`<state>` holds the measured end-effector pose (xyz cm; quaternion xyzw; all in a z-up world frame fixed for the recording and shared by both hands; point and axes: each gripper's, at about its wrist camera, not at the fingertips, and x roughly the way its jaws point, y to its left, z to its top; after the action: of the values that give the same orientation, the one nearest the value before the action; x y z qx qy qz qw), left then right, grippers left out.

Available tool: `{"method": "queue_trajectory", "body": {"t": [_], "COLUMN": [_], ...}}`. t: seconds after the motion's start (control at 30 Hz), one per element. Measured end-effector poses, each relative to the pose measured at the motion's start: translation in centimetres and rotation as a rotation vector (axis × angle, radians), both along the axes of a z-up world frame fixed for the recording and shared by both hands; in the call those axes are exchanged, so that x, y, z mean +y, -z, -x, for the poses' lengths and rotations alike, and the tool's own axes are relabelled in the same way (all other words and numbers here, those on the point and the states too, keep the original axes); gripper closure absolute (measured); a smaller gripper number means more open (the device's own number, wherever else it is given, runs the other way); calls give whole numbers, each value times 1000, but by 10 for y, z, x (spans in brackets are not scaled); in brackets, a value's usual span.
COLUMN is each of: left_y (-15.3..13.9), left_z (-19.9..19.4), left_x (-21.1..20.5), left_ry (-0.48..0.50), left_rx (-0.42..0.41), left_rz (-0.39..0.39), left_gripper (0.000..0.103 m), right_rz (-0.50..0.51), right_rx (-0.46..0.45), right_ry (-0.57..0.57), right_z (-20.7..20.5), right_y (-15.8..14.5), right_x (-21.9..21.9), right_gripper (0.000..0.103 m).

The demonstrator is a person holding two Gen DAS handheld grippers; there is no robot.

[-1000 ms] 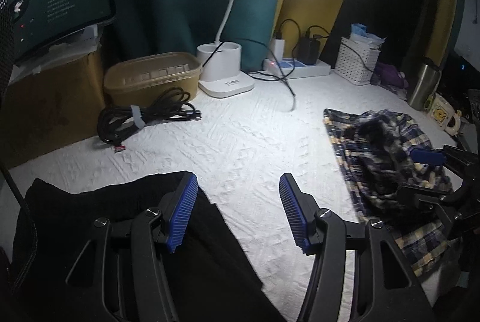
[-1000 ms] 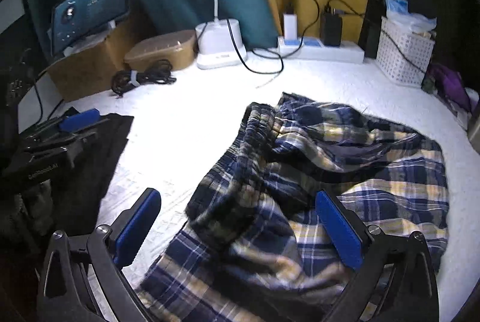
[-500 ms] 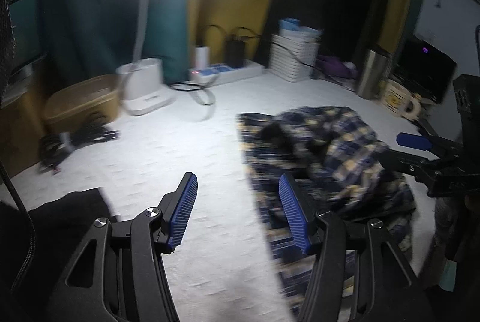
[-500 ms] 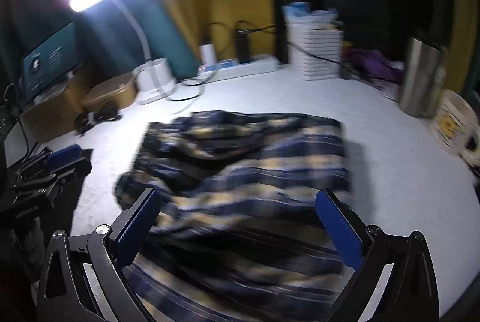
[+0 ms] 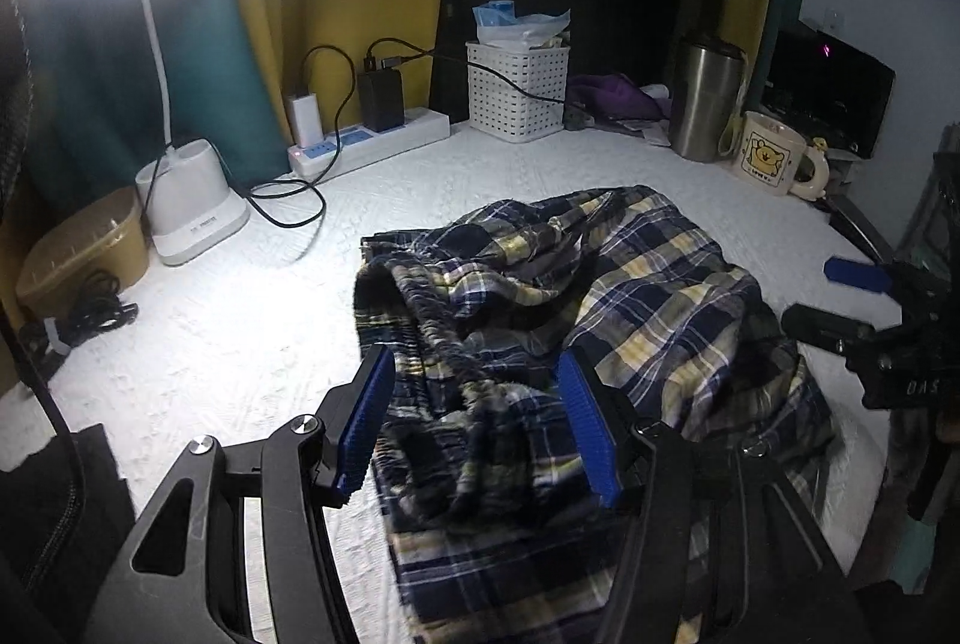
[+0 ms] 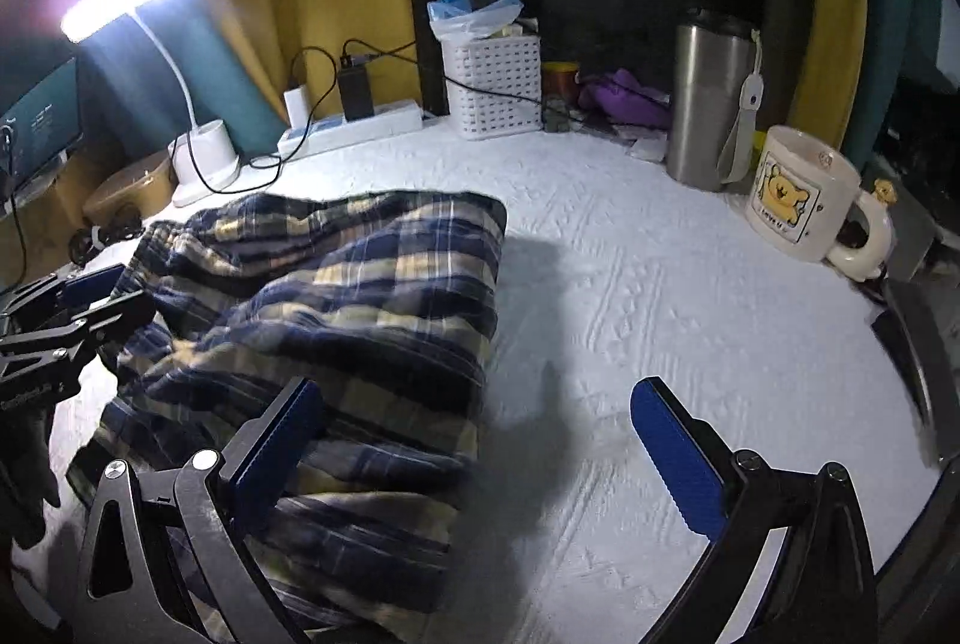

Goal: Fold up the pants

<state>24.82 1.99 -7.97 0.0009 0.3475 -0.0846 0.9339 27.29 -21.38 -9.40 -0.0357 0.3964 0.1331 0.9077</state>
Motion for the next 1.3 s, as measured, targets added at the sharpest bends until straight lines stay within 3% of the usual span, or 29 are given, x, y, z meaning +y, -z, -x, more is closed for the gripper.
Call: {"method": "queue_trajectory", "body": {"t": [0.13,0.23,0.33,0.4,0.5,0.53,0.6,0.67,0.93,1.1,1.3], "left_y": [6,11,14,17,17,17,18,18,11,25,13], "left_z": [-5,-7,-8,-9,-8,-8,-10,-13,-30,-46,-34], "left_x": [-3,1,0,-1,-1,0,5,15,28,35,38], "left_ry": [-22,-20,1,26,44,45,42,38,36,33,42], "left_rx": [49,68,69,86,88,86,87,95,61,101,128], "left_rz": [-15,24,31,51,62,59,58,87,66,74,103], "left_gripper": [46,46,46,46,47,50,82,86,88,88,86], "right_rz": [-66,-102,-109,-105,-101,-98,-82,-60,-51,-32,-64], "right_rx": [53,111,132,146,148,147,142,148,145,157,156], "right_ry": [-10,5,-26,-33,-49,-54,-59,-53,-27,-20,-2], "right_z": [-6,-9,-9,-9,-7,-7,-5,-5,-9,-8,7], "right_y": [9,16,23,27,29,29,29,33,31,38,27], "right_x": [-4,-2,7,11,16,17,19,19,16,15,-3], "right_gripper": [0,2,20,40,49,50,58,58,58,58,58]}}
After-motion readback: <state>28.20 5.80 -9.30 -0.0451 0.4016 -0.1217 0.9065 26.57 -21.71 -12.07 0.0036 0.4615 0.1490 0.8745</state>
